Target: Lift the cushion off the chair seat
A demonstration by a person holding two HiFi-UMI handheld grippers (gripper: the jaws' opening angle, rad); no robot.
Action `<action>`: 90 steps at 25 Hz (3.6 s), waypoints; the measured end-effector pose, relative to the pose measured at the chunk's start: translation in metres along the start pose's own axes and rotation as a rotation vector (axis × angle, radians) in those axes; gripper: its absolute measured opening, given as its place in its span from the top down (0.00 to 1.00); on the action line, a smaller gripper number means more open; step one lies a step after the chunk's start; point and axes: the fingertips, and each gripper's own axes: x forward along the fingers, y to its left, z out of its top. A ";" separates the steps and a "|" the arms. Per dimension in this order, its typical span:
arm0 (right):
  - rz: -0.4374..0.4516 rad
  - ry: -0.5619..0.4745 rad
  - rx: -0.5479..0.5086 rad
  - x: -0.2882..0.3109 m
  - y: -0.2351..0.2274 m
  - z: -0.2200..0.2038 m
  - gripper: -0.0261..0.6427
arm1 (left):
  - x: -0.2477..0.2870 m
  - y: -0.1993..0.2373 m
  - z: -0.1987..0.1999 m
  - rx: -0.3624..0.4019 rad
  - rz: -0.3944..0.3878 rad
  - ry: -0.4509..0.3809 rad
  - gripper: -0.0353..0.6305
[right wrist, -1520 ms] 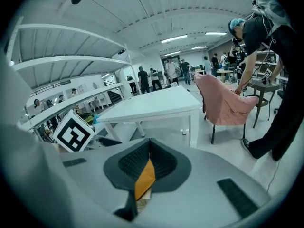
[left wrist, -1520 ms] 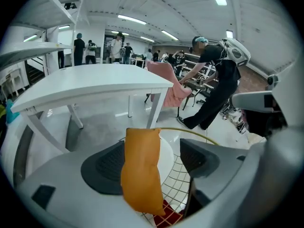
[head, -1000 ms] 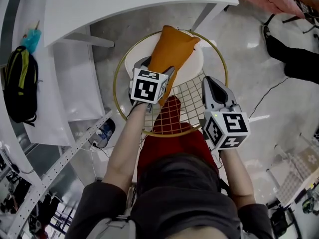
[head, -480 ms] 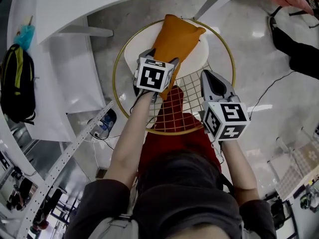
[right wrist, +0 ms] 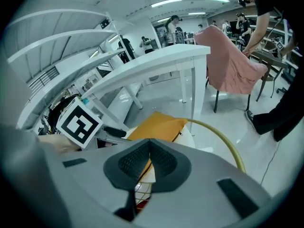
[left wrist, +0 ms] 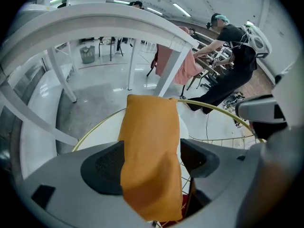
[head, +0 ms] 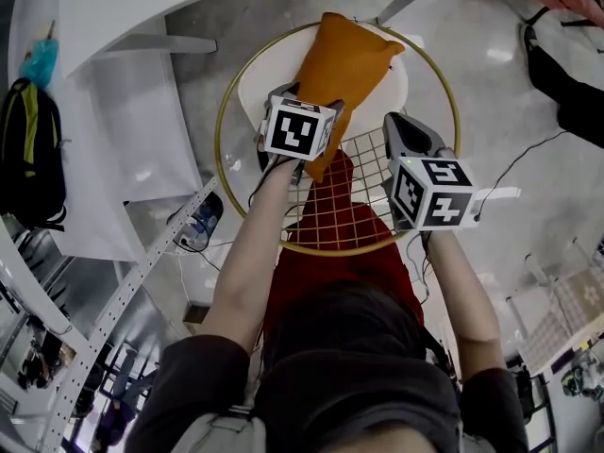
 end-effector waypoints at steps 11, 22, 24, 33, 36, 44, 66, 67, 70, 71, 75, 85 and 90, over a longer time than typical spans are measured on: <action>0.040 0.069 0.018 0.034 -0.007 0.007 0.93 | 0.020 0.008 -0.007 -0.011 -0.019 0.051 0.39; 0.029 0.121 0.014 0.050 -0.007 -0.006 0.93 | 0.038 0.013 -0.011 0.054 0.000 0.120 0.36; 0.027 0.126 0.015 0.053 -0.007 -0.007 0.93 | 0.042 0.012 -0.013 0.047 -0.003 0.133 0.36; 0.025 0.147 0.008 0.061 -0.008 -0.011 0.93 | 0.057 0.013 -0.017 0.056 0.011 0.207 0.37; 0.018 0.155 0.009 0.063 -0.011 -0.013 0.93 | 0.060 0.014 -0.018 0.064 0.024 0.228 0.37; 0.008 0.169 0.012 0.066 -0.011 -0.012 0.93 | 0.065 0.012 -0.015 0.091 0.032 0.251 0.44; -0.021 0.156 -0.002 0.045 0.001 -0.016 0.93 | 0.034 0.000 -0.013 0.198 0.016 0.158 0.68; -0.024 0.152 0.000 0.043 0.001 -0.016 0.93 | 0.032 -0.001 -0.011 0.211 0.018 0.152 0.68; -0.036 0.138 0.004 0.037 -0.001 -0.014 0.93 | 0.023 -0.006 -0.005 0.234 0.022 0.118 0.68; -0.041 0.131 0.006 0.034 -0.002 -0.013 0.93 | 0.020 -0.008 -0.003 0.238 0.021 0.104 0.68; -0.064 0.085 0.026 0.019 -0.005 -0.008 0.93 | 0.005 -0.019 0.007 0.247 0.006 0.041 0.68; -0.095 -0.074 0.059 -0.036 -0.014 0.020 0.93 | -0.043 -0.056 0.049 0.292 -0.009 -0.129 0.68; -0.125 -0.179 0.064 -0.085 -0.013 0.032 0.93 | -0.080 -0.093 0.067 0.316 -0.044 -0.228 0.68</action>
